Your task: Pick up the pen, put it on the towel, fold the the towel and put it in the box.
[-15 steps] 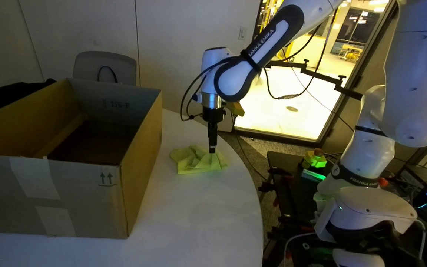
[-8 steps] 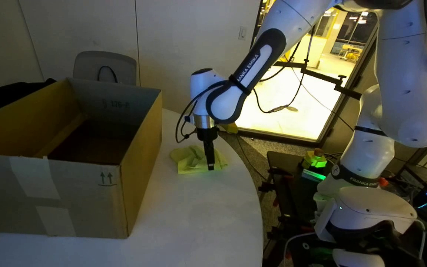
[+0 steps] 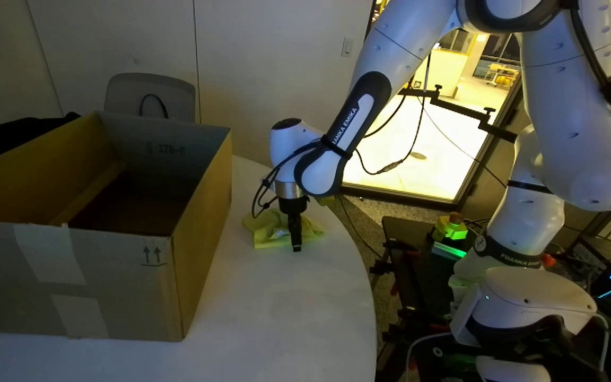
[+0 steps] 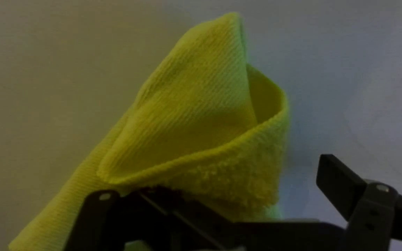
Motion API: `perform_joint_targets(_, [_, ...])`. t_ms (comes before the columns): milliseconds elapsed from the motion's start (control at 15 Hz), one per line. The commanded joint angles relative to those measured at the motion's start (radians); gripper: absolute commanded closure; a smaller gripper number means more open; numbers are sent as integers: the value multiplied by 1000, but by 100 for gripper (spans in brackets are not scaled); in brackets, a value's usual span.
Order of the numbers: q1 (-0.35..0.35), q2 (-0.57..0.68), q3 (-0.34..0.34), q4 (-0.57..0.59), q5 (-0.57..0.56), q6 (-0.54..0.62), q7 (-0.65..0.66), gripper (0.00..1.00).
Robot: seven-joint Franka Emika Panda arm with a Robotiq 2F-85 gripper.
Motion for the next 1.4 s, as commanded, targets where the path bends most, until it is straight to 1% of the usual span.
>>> perform_joint_targets(0, [15, 52, -23, 24, -53, 64, 50, 0])
perform_joint_targets(67, [17, 57, -27, 25, -63, 70, 58, 0])
perform_joint_targets(200, [14, 61, -28, 24, -73, 73, 59, 26])
perform_joint_targets(400, [5, 56, -30, 22, -77, 71, 58, 48])
perform_joint_targets(467, [5, 56, -34, 23, -80, 72, 59, 58])
perform_joint_targets(600, [4, 55, -40, 23, -86, 67, 56, 73])
perform_joint_targets(733, [-3, 48, -40, 23, -86, 51, 46, 85])
perform_joint_targets(933, [-19, 28, -38, 18, -82, 21, 27, 91])
perform_joint_targets(1000, [-26, 14, -40, 15, -83, 6, 19, 92])
perform_joint_targets(1133, [-49, -34, -37, 1, -76, -30, -5, 86])
perform_joint_targets(1200, [-60, -68, -38, -6, -74, -57, -18, 87])
perform_joint_targets(1267, [-70, -104, -38, -13, -72, -84, -30, 85])
perform_joint_targets(1333, [-76, -149, -40, -20, -68, -108, -33, 87])
